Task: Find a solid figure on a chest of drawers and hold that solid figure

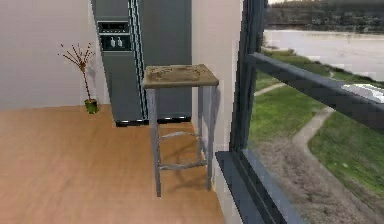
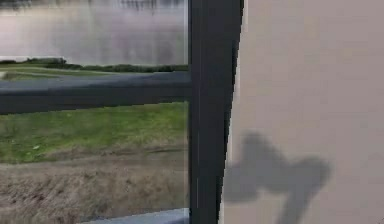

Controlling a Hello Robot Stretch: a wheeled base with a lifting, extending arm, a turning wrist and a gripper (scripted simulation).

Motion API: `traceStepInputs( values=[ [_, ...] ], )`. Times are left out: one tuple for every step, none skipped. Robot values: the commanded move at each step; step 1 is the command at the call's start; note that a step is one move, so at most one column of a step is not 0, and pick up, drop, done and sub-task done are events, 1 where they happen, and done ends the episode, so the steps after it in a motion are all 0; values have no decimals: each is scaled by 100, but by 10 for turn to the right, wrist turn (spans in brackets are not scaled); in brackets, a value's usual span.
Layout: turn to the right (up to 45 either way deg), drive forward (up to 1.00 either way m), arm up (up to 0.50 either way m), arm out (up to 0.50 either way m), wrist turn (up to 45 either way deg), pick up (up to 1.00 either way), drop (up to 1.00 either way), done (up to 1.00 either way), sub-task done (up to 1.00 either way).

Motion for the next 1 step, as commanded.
traceStepInputs(
  values=[
    [-360, 0, 0, 0, 0, 0, 0, 0, 0]
  ],
)
